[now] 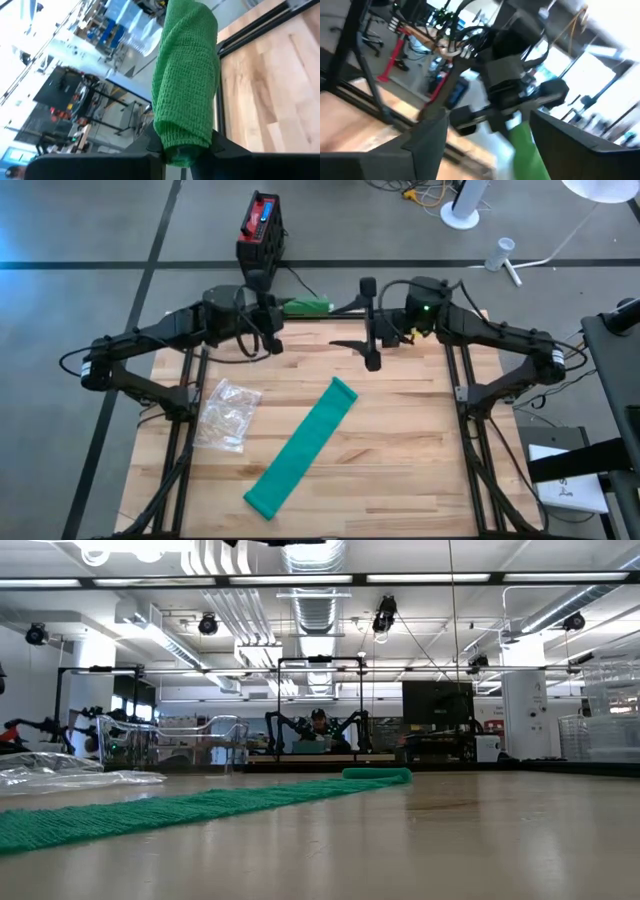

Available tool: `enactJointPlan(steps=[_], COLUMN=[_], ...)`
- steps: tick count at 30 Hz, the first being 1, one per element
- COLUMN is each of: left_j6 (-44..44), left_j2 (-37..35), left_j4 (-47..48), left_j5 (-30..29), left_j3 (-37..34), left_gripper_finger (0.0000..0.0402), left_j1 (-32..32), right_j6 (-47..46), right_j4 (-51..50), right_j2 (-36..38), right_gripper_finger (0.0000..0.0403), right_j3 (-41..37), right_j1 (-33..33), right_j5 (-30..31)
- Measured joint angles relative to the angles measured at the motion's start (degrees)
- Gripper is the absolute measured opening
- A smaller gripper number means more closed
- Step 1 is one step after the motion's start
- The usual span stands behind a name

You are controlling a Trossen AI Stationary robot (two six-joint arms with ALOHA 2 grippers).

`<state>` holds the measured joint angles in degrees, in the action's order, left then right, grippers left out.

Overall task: Roll bandage
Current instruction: Roll the green bandage

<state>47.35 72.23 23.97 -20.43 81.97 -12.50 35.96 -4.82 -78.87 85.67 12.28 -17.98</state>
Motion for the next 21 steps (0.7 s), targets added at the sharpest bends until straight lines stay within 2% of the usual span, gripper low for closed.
enactJointPlan(steps=[7, 12, 17, 21], left_j6=[-1.61, -2.73, -2.87, -2.86], left_j2=[0.02, 0.05, 0.07, 0.07], left_j4=[-1.02, 0.57, 0.91, -0.13], left_j5=[0.52, 0.85, 1.09, 1.53], left_j3=[0.00, -0.02, -0.02, -0.02], left_gripper_finger=[0.0038, 0.0041, 0.0042, 0.0043], left_j1=[1.13, 4.04, 6.17, 7.15], right_j6=[14.11, 17.68, 19.59, 19.04], right_j4=[3.76, 4.17, 4.35, 3.91], right_j2=[-4.45, -7.81, -8.17, -8.20], right_gripper_finger=[0.0279, 0.0269, 0.0262, 0.0261], right_j3=[0.00, -0.04, -0.04, -0.04], right_j1=[-3.26, -3.11, -3.11, -3.02], right_j5=[5.46, 12.10, 14.00, 17.72])
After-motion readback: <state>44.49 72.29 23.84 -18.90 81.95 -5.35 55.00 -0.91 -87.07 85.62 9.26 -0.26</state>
